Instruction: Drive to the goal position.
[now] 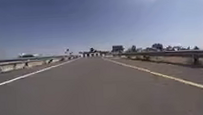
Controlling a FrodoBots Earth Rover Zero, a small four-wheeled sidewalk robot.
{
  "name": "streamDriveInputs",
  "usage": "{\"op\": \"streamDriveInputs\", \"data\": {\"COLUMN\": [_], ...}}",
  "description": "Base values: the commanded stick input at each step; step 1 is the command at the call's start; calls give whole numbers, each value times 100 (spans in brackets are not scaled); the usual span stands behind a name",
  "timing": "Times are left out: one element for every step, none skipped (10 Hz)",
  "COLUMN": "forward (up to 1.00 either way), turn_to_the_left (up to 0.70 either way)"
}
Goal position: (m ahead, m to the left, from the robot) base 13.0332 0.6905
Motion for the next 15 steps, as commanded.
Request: {"op": "streamDriveInputs", "data": {"forward": [100,100,100,100,100,100,100,100,100,100,100,100,100,100,100], "turn_to_the_left": [0,0,0,0,0,0,0,0,0,0,0,0,0,0,0]}}
